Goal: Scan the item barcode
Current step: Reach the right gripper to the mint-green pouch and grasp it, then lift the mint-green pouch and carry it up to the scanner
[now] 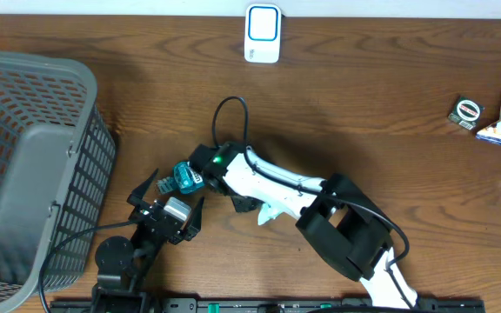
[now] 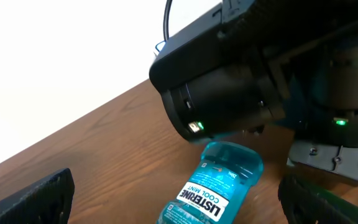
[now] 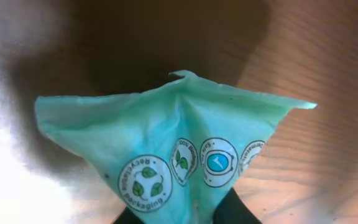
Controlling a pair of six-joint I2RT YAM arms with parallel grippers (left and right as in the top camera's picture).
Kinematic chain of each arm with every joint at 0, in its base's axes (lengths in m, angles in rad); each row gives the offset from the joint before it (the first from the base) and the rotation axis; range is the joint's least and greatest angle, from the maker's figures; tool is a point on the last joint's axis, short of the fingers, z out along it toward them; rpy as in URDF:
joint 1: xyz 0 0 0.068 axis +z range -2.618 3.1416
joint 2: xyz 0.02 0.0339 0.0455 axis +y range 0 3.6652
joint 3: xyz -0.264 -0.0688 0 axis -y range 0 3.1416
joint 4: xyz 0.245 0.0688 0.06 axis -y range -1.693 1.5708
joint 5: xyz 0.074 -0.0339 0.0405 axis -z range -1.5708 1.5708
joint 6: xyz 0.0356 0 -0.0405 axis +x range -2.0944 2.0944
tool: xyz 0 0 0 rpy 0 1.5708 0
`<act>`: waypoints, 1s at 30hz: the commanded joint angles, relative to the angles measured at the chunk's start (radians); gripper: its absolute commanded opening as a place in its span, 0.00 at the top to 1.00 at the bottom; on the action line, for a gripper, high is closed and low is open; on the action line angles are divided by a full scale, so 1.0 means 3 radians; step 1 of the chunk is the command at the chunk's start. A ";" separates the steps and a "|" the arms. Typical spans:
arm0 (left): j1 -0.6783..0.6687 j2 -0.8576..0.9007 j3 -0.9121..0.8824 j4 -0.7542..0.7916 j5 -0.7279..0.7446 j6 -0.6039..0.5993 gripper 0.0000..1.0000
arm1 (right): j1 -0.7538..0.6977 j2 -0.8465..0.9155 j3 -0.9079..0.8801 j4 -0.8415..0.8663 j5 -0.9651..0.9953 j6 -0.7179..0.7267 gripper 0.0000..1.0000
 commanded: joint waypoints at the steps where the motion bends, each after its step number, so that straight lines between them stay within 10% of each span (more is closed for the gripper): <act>1: -0.0014 -0.0004 -0.0088 -0.0067 0.0066 0.0019 0.02 | -0.0142 0.0111 0.0239 -0.0148 -0.1061 -0.0806 0.99; 19: -0.0014 -0.0004 -0.0088 -0.0066 0.0066 0.0019 0.02 | -0.1396 0.0111 0.0828 -0.1756 -0.4602 -0.4456 0.99; 30: -0.0014 -0.0004 -0.0088 -0.0066 0.0066 0.0019 0.02 | -0.1481 0.0111 0.0823 -0.1751 -0.5173 -0.5032 0.99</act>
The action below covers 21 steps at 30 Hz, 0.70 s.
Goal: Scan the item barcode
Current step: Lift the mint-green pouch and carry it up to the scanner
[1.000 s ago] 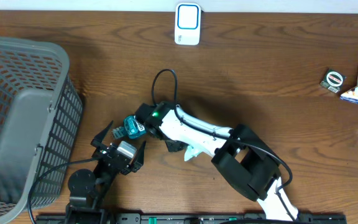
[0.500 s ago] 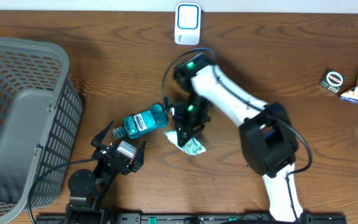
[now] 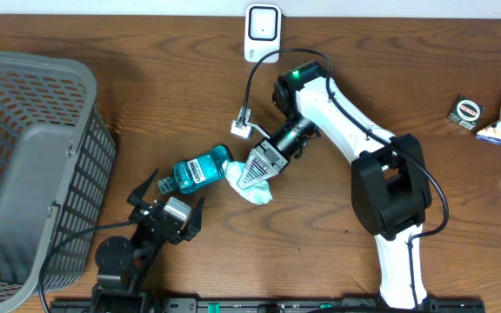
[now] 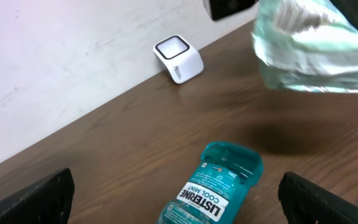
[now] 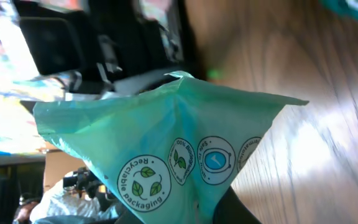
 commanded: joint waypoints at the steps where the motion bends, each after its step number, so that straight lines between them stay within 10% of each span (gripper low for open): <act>1: -0.0014 -0.0004 -0.0088 -0.0066 0.0066 0.0019 0.02 | -0.0022 0.0015 0.0039 -0.0001 -0.0470 -0.0476 0.99; 21: -0.0014 -0.0004 -0.0088 -0.0067 0.0066 0.0019 0.02 | -0.0214 0.0015 0.0039 -0.0001 -0.0582 -0.0654 0.99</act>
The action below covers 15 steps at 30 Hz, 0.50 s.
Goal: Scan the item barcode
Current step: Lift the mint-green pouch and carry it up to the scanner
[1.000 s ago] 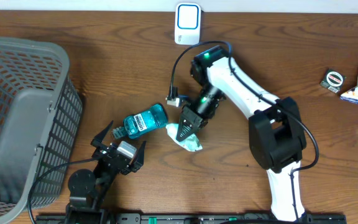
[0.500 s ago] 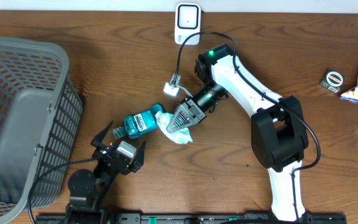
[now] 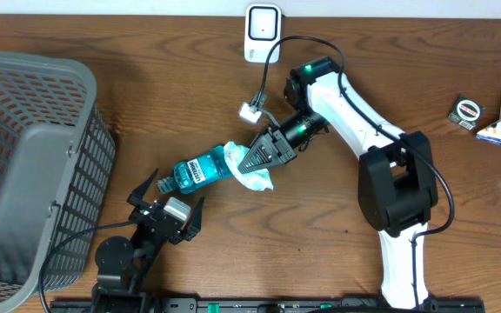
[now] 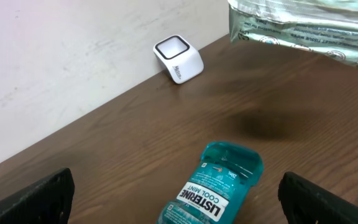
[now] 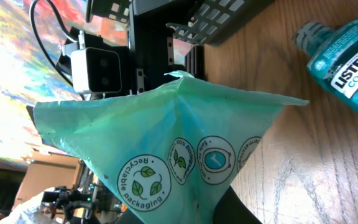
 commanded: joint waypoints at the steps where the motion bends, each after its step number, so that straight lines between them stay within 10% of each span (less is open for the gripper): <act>1: -0.0014 -0.0004 -0.0088 -0.0066 0.0066 0.0019 0.02 | -0.0015 0.0015 0.0039 0.0000 -0.0107 -0.0037 0.99; 10: -0.0014 -0.0004 -0.0088 -0.0066 0.0066 0.0019 0.02 | -0.0028 0.0015 0.0048 0.0145 0.0319 -0.0206 0.99; 15: -0.0014 -0.0004 -0.0088 -0.0067 0.0066 0.0019 0.02 | -0.0022 0.0015 0.0078 0.0955 0.1288 0.1088 0.99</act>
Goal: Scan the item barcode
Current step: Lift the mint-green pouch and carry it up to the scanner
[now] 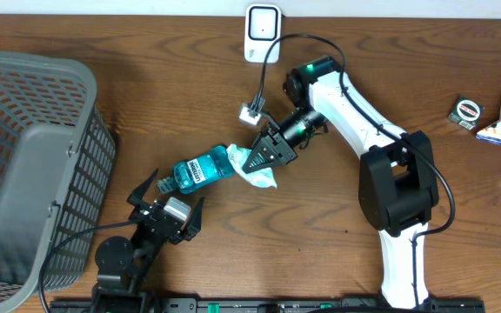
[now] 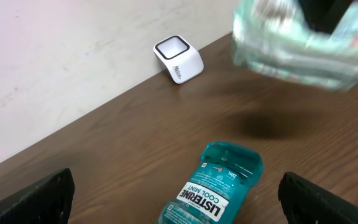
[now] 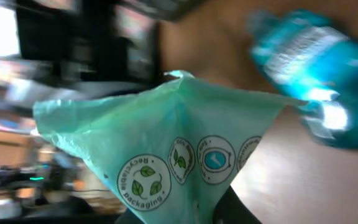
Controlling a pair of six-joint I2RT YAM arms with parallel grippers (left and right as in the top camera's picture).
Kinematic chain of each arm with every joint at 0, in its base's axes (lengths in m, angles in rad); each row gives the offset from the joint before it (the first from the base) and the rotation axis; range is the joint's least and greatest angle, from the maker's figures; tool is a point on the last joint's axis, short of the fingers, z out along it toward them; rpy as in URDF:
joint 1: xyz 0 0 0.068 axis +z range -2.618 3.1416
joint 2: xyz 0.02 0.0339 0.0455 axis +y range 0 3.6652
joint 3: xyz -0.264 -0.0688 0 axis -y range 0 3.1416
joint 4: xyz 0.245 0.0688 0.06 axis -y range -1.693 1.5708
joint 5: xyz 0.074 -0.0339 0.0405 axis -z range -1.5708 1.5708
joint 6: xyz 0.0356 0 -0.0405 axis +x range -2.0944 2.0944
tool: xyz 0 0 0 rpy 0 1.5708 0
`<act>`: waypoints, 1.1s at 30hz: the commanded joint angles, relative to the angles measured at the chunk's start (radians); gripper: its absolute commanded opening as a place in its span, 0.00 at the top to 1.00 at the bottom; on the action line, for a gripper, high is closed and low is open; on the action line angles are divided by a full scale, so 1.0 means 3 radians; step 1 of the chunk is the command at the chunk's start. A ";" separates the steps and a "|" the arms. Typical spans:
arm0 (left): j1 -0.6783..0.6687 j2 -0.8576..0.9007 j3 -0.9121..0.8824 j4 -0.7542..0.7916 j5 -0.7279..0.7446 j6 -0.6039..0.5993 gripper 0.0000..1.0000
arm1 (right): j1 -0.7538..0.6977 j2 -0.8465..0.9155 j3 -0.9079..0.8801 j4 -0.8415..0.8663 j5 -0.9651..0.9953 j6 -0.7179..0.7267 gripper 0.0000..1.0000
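A pale green pouch (image 1: 256, 171) with recycling logos hangs above the table, my right gripper (image 1: 266, 153) shut on it. The same pouch (image 3: 173, 143) fills the right wrist view and shows blurred at the top right of the left wrist view (image 2: 294, 46). The white barcode scanner (image 1: 262, 33) stands at the table's far edge, also seen in the left wrist view (image 2: 178, 58). A teal Listerine bottle (image 1: 200, 170) lies on the wood just left of the pouch. My left gripper (image 1: 167, 202) rests open near the front, pointed at the bottle (image 2: 210, 186).
A grey mesh basket (image 1: 29, 165) takes up the left side. Small packaged items lie at the right edge. The right arm (image 1: 355, 96) reaches across the middle of the table from the front right.
The right gripper has turned with the pouch, which now looks blurred in both wrist views. Its place over the table is nearly the same. The left arm and bottle are unmoved.
At first my right gripper held the pouch low near the bottle, close to the left gripper. Then the arm stood stretched toward the scanner side with the pouch lifted beside the bottle. It has kept the pouch there, turning it.
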 commanded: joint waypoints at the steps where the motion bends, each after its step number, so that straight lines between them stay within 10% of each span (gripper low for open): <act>1: -0.0014 -0.0004 -0.0088 -0.0067 0.0066 0.0019 0.02 | -0.0008 0.0015 0.0071 0.0458 0.0914 0.1253 0.99; 11: -0.0014 -0.0004 -0.0088 -0.0066 0.0066 0.0019 0.02 | 0.0011 0.0015 0.0476 0.1390 0.2920 0.3051 0.99; 25: -0.0014 -0.0004 -0.0088 -0.0066 0.0066 0.0019 0.02 | -0.0050 0.0112 0.0884 0.2413 0.3441 0.3351 0.99; 33: -0.0014 -0.0004 -0.0088 -0.0067 0.0066 0.0019 0.02 | -0.0121 0.1045 0.2185 0.2374 0.3445 0.3407 0.99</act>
